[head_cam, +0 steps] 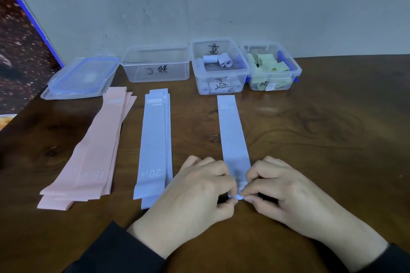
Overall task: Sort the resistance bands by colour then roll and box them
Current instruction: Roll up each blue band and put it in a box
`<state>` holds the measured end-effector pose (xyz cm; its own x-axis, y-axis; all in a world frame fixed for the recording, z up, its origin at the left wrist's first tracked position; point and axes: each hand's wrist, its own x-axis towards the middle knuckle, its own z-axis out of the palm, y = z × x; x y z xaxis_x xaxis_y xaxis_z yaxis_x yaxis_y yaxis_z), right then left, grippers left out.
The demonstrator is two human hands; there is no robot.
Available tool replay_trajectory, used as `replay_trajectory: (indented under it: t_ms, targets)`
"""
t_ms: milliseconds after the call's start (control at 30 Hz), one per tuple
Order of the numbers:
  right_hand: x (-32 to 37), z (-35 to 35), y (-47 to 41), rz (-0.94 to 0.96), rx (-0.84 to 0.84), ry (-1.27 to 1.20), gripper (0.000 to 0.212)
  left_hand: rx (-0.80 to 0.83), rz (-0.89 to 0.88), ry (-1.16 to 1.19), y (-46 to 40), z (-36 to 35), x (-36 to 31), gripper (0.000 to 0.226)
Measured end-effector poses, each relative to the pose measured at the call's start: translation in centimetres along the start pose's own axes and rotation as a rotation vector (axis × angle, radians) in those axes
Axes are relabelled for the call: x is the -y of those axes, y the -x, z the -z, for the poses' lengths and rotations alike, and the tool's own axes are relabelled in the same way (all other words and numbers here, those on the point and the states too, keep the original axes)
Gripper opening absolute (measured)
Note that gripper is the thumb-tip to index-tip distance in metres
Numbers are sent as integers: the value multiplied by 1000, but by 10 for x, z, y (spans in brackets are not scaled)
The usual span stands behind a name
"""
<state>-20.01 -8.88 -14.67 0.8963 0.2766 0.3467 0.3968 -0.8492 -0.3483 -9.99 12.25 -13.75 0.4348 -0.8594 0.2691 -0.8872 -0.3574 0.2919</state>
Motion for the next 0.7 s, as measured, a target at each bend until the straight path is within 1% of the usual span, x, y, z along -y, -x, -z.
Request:
replay_trajectory:
  t_ms: [100, 167, 267, 400, 567, 667, 700]
  targets:
    - [-1, -1, -1, -25, -10, -48, 14, -8, 22, -1, 0, -1, -1, 16]
    - [-1, -2, -1, -47, -10, -79, 15, -11, 44, 8, 0, -1, -2, 20]
    - [0, -1, -1, -86, -3, -86, 12, 0, 69, 12, 0, -1, -3, 25]
    - [0, -2, -2, -94, -16, -70, 11, -20, 84, -12, -1, -2, -3, 22]
    - [0, -2, -1, -103, -46, -69, 16, -49, 89, -21, -2, -2, -1, 23]
    - [-2, -2, 1, -96, -36, -46, 21, -52, 70, -17, -2, -2, 0, 18]
    - [-2, -2, 1, -92, -31, -32, 24, -48, 60, -22, -2, -2, 0, 19]
